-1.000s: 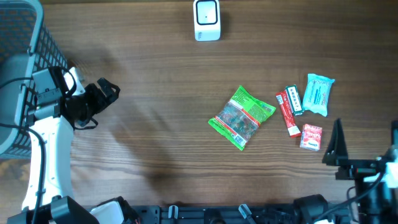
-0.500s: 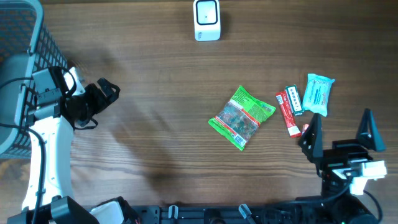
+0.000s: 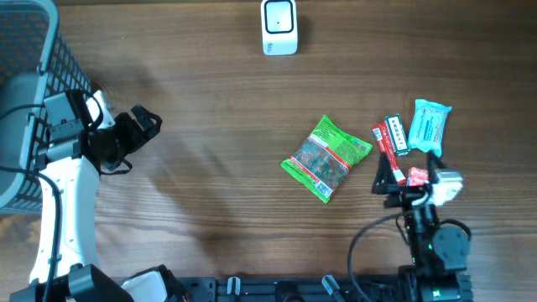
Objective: Scan the item barcode
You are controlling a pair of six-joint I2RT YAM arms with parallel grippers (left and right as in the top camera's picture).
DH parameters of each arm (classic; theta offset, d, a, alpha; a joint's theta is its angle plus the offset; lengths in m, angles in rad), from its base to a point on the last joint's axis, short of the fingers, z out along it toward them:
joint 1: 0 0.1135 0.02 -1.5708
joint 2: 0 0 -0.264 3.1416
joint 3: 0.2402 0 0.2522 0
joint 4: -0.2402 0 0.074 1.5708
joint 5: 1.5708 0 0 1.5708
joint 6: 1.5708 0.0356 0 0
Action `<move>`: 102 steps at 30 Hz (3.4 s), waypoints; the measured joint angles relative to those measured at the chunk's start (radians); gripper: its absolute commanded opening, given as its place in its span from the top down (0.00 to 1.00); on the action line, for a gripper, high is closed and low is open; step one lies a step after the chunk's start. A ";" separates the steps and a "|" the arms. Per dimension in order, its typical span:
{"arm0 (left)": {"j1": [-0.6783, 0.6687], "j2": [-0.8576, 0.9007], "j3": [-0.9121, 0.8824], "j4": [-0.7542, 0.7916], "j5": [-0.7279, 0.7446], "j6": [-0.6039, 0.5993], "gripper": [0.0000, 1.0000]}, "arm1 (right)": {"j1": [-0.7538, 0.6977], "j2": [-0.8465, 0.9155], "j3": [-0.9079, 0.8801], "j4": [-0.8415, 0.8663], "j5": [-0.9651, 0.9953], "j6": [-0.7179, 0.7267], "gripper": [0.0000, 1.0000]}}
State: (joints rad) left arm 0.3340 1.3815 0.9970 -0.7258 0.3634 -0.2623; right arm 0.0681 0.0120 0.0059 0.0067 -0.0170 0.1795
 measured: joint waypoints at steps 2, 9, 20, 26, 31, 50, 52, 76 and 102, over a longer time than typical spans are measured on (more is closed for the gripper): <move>0.000 0.000 0.000 0.000 0.000 0.000 0.00 | 0.000 0.000 0.000 -0.009 -0.018 -0.002 0.00; 0.000 0.000 0.000 0.000 0.000 0.000 0.00 | -0.004 0.000 0.000 -0.008 -0.047 -0.031 0.00; 0.000 0.000 0.000 0.000 0.000 0.000 0.00 | -0.103 0.000 0.000 0.008 -0.209 -0.231 0.00; 0.000 0.000 0.000 0.000 0.000 0.000 0.00 | -0.102 0.000 0.000 0.003 -0.172 -0.211 0.00; 0.000 0.000 0.000 0.000 0.000 0.000 0.00 | -0.082 0.000 0.000 -0.003 -0.113 -0.170 0.00; 0.000 0.000 0.000 0.000 0.000 0.000 0.00 | -0.082 0.000 0.000 -0.003 -0.105 -0.157 0.00; 0.000 0.000 0.000 0.000 0.000 0.000 0.00 | -0.082 0.000 0.000 -0.003 -0.105 -0.157 0.00; 0.000 -0.730 0.003 0.000 0.000 0.000 0.00 | -0.082 0.000 0.000 -0.003 -0.105 -0.157 0.00; -0.275 -1.374 -0.648 1.176 -0.150 0.005 0.00 | -0.082 0.000 0.000 -0.006 -0.101 -0.154 0.00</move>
State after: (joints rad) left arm 0.0589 0.0071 0.3492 0.4500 0.2131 -0.2569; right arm -0.0135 0.0120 0.0059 0.0006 -0.1181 0.0254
